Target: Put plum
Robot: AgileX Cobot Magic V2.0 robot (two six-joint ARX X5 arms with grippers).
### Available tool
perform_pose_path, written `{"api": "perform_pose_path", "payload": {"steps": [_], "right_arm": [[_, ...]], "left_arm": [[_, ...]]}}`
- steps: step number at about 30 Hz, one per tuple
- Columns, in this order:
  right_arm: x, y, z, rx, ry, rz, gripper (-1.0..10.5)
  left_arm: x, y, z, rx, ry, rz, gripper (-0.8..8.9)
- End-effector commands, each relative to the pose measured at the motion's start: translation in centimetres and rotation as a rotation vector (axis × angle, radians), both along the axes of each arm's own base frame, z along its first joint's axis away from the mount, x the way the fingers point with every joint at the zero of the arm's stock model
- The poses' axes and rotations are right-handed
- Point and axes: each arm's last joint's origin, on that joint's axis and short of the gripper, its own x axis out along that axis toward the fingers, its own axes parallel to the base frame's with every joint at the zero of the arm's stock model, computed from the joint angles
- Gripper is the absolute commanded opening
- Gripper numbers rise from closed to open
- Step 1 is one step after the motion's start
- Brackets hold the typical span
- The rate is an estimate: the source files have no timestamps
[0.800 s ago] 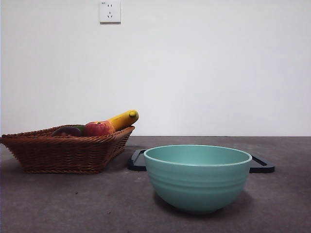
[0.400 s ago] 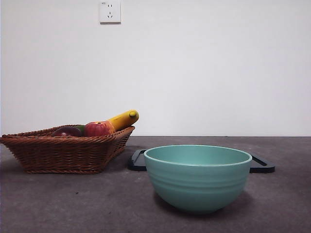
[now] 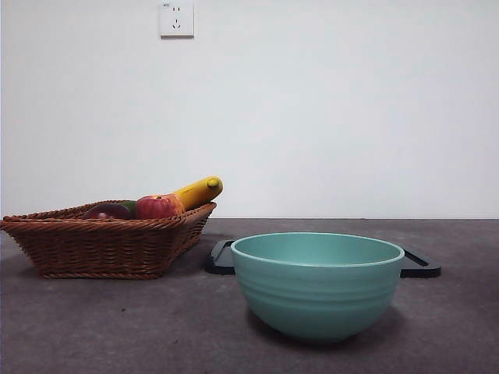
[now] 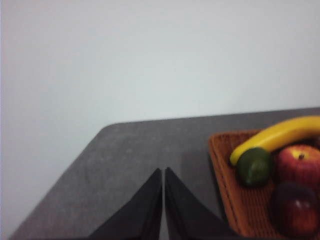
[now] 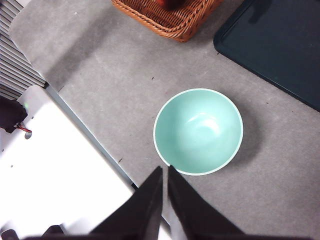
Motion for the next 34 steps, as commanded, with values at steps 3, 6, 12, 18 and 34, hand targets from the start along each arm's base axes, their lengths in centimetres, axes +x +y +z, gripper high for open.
{"api": "perform_pose_path", "payload": {"steps": [3, 6, 12, 18, 34], "right_arm": [[0.1, 0.2, 0.4, 0.008, -0.019, 0.013, 0.1], [0.1, 0.2, 0.4, 0.008, -0.019, 0.013, 0.1], [0.1, 0.2, 0.4, 0.008, -0.019, 0.013, 0.1], [0.1, 0.2, 0.4, 0.009, -0.019, 0.013, 0.1], [0.1, 0.2, 0.4, 0.009, -0.019, 0.013, 0.1]], "left_arm": [[-0.1, 0.1, -1.4, 0.005, 0.034, 0.012, 0.07], [0.0, 0.1, -2.4, 0.003, 0.053, 0.016, 0.07], [0.0, 0.1, -3.9, 0.000, 0.101, 0.016, 0.07], [0.0, 0.1, -5.1, -0.013, 0.186, 0.016, 0.07], [-0.1, 0.1, -5.6, -0.035, 0.239, 0.016, 0.07]]}}
